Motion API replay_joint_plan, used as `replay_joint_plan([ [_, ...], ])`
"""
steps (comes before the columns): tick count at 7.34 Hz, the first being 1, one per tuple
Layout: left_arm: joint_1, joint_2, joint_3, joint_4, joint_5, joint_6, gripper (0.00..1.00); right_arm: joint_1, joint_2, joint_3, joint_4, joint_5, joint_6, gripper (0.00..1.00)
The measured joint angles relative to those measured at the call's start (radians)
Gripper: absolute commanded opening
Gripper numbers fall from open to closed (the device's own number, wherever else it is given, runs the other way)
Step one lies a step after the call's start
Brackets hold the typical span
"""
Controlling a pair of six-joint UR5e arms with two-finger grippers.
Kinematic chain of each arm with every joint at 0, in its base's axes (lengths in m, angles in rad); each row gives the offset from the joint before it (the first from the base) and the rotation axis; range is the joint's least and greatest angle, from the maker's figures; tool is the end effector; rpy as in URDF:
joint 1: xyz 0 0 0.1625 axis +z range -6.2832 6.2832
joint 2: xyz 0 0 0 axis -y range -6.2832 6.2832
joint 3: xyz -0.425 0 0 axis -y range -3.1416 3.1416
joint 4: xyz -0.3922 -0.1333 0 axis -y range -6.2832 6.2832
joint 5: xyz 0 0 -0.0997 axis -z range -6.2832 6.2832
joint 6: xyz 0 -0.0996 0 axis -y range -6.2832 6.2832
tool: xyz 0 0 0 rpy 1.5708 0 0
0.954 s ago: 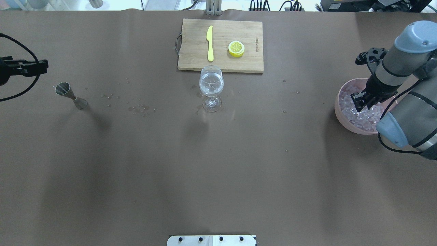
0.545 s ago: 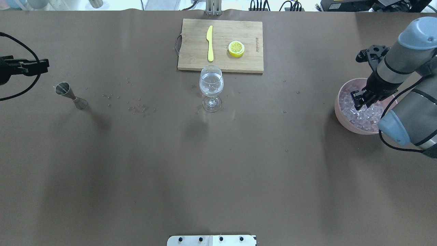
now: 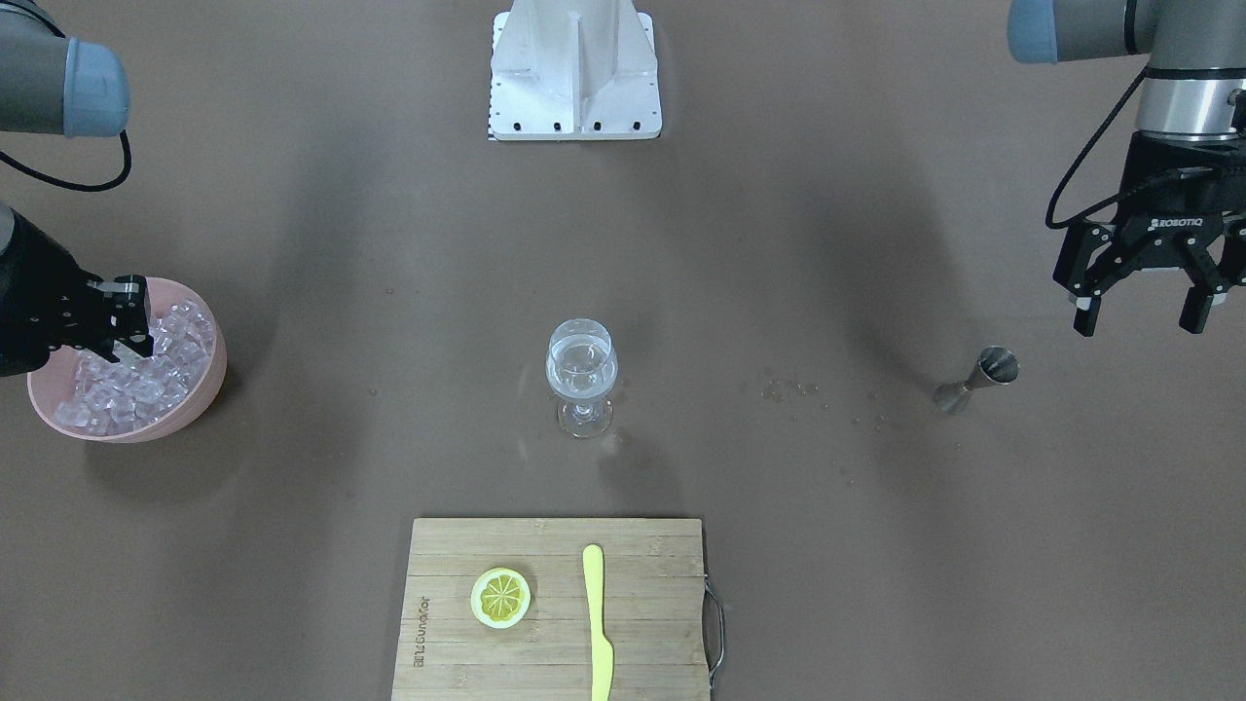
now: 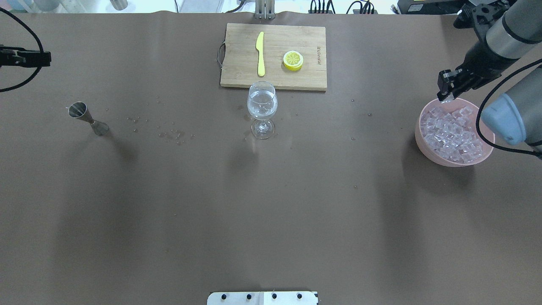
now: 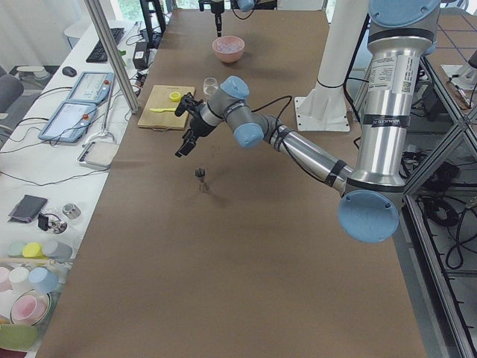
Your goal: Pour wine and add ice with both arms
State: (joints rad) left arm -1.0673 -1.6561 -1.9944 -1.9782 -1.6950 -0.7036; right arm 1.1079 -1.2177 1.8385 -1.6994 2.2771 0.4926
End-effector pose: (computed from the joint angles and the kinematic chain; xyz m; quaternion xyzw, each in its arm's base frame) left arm 0.1439 -0.5119 0.3759 0.3319 0.2964 -0.0621 0.8934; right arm -0.2019 -0.5583 0.3528 0.0488 -0.4030 -0.0707 0.9112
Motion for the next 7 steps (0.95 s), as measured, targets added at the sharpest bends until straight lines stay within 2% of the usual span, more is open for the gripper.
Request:
replay_joint_plan([
  [2, -0.106, -0.086, 0.066, 0.190, -0.170, 0.261, 0.99, -0.002, 0.055, 0.010, -0.014, 0.003, 0.015, 0.00],
  [3, -0.137, -0.155, 0.128, 0.278, -0.217, 0.337, 0.99, -0.007, 0.091, 0.010, -0.027, 0.003, 0.040, 0.00],
  [5, -0.158, -0.222, 0.219, 0.323, -0.241, 0.380, 0.99, -0.045, 0.175, 0.009, -0.029, -0.002, 0.158, 0.00],
  [7, -0.179, -0.225, 0.260, 0.348, -0.243, 0.385, 0.99, -0.110, 0.238, -0.001, 0.037, -0.015, 0.308, 0.00],
])
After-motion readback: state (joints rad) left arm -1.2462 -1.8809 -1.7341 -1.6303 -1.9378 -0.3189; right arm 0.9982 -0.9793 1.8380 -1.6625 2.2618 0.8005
